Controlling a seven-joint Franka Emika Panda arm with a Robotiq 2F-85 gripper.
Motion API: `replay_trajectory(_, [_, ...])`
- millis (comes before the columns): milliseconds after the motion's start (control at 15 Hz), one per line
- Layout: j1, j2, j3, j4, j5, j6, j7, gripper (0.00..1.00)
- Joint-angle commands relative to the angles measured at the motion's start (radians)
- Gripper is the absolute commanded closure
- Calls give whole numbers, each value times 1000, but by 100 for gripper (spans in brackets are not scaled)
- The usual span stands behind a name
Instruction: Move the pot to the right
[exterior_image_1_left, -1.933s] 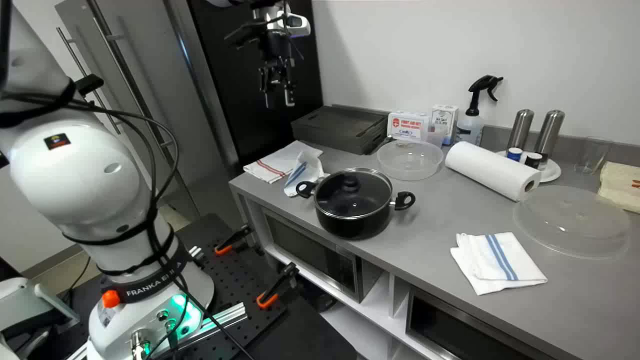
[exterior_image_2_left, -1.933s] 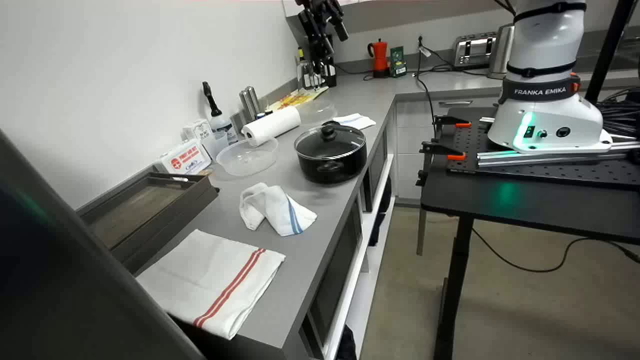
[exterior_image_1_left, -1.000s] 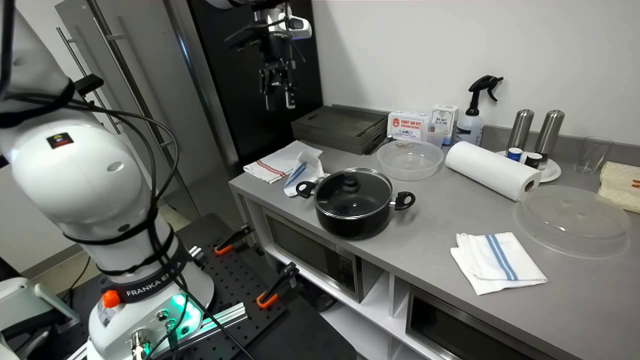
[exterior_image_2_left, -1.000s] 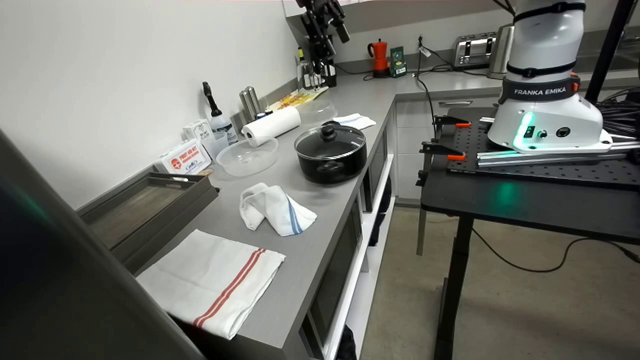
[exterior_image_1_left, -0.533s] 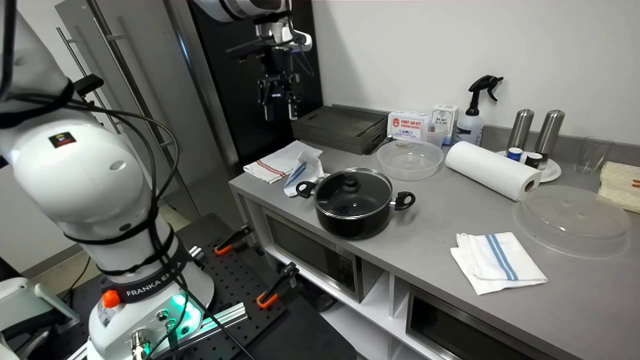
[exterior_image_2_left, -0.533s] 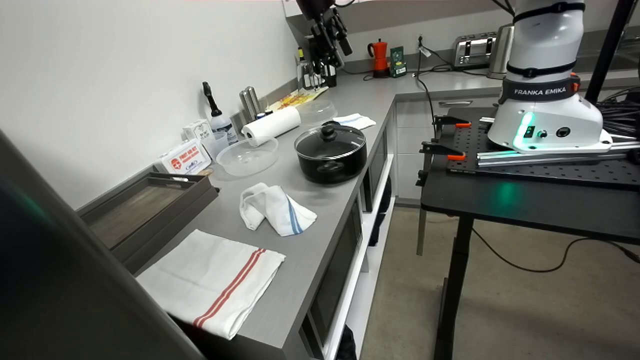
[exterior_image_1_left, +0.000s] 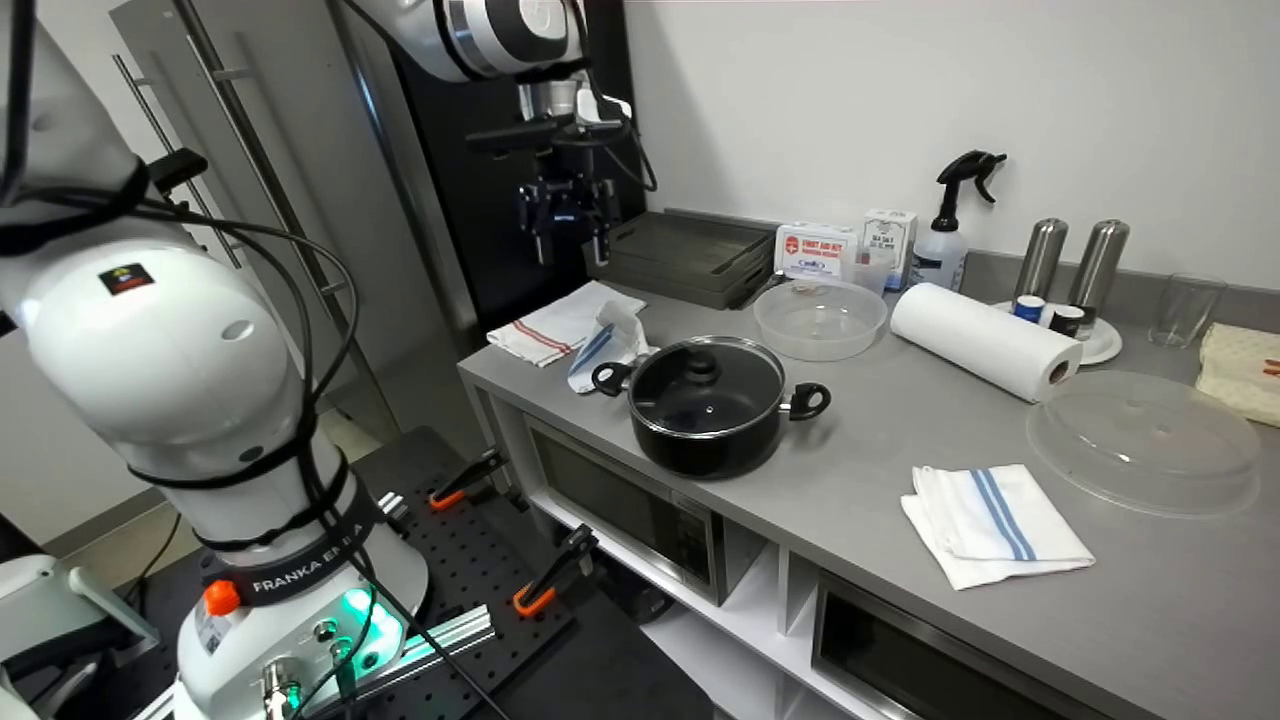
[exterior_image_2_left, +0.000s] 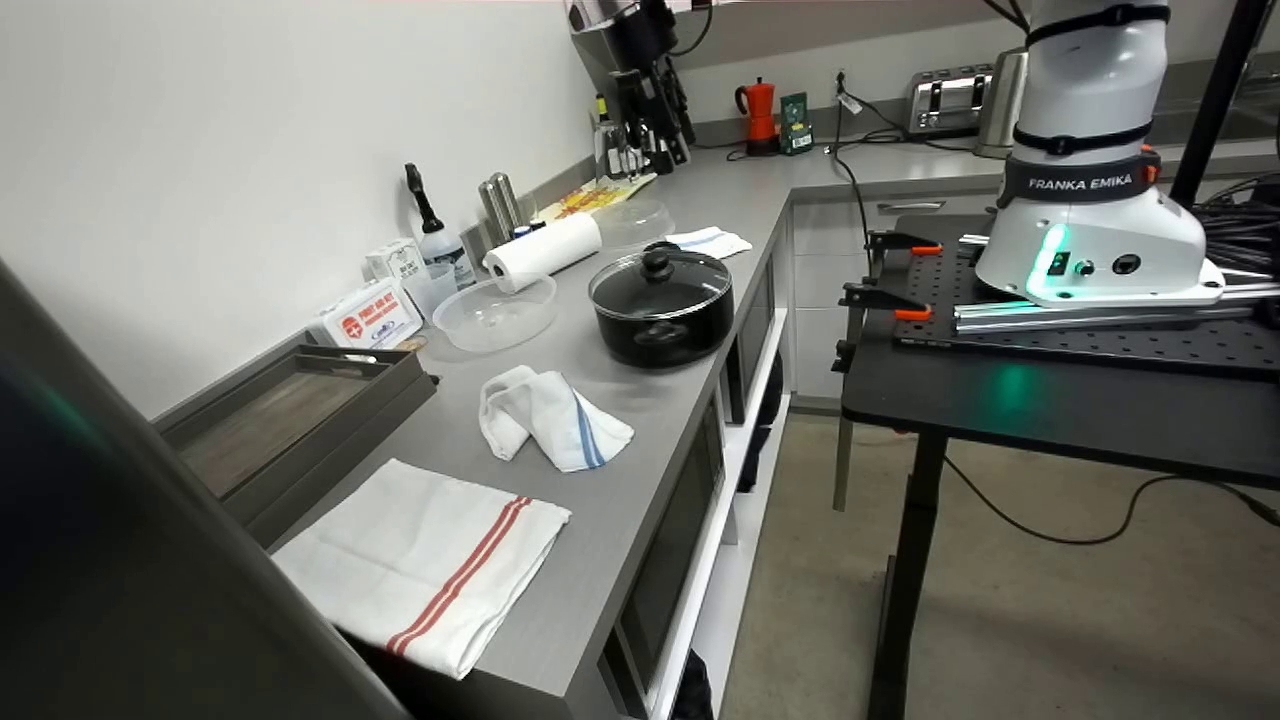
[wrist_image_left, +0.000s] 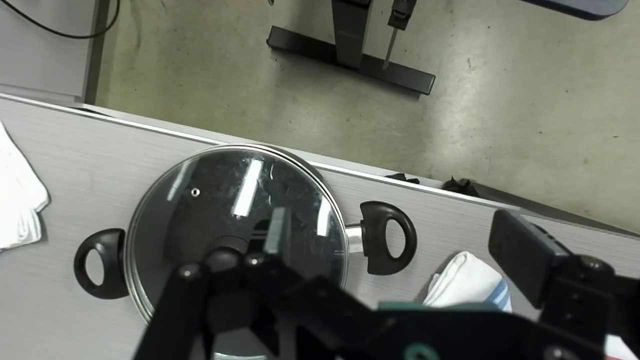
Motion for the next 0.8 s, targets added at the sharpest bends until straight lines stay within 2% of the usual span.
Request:
replay_trajectory(0, [20,26,-17,-33,14,112,-68,0])
replay_trajectory(400, [21,131,-17,-22,36,271,-138,0])
replay_trajectory(733, [18,248,-9,-1,81,342,-191,0])
